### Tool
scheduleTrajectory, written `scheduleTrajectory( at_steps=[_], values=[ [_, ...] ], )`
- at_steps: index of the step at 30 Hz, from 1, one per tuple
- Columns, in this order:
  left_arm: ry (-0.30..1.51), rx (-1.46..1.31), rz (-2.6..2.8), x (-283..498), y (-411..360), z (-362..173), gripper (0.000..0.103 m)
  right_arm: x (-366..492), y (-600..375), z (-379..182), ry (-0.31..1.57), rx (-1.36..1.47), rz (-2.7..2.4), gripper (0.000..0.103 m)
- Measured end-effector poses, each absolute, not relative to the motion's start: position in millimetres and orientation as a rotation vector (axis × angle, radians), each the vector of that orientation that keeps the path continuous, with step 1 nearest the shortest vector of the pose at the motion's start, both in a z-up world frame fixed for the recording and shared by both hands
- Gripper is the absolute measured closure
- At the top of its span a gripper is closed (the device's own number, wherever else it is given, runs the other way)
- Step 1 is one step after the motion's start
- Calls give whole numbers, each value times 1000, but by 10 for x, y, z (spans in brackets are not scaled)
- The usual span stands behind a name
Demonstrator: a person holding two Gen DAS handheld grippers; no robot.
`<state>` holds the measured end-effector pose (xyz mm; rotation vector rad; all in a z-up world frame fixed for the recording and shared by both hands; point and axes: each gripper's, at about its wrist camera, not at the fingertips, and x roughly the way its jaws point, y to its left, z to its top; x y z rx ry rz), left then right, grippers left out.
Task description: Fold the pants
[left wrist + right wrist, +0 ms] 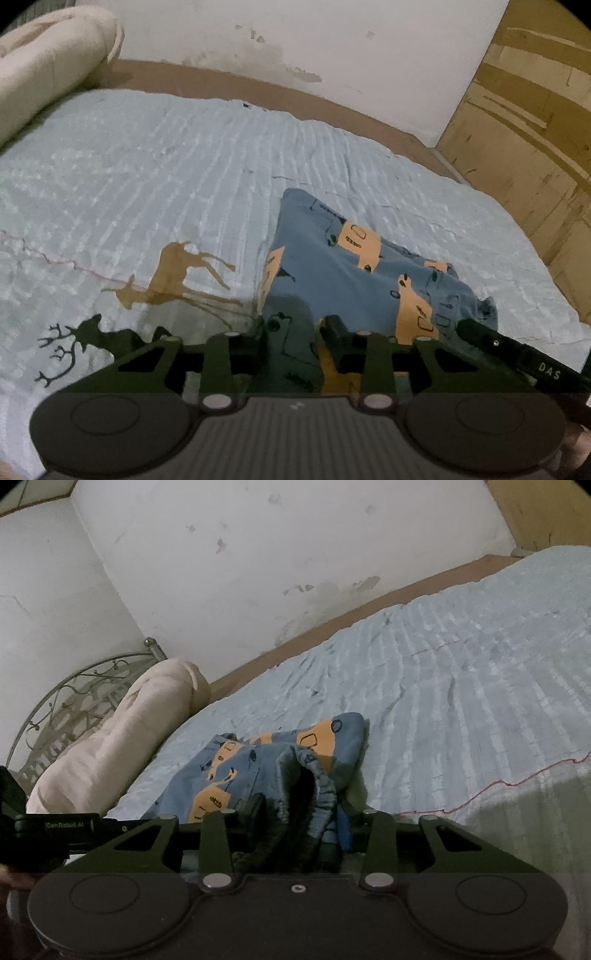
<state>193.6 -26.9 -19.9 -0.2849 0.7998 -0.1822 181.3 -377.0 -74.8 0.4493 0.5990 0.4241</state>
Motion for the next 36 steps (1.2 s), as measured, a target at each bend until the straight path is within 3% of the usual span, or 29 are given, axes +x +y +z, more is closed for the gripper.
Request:
scheduleTrajectory(
  at_steps=[3,10,23,36],
  values=[
    [786,-275,-170,1937,-271,-151,85,1755,-3667,-677,577,386,391,75],
    [737,-240,-193,1900,-303,8,90,1667,-3463,-509,506,313,369,85],
    [521,-314,-34,2100,121,418,90,2149,-2933,-133,356,282,455,87],
    [628,-347,68,2427,337,-59,90,2662,-2480,-425,485,183,440,86]
  ],
)
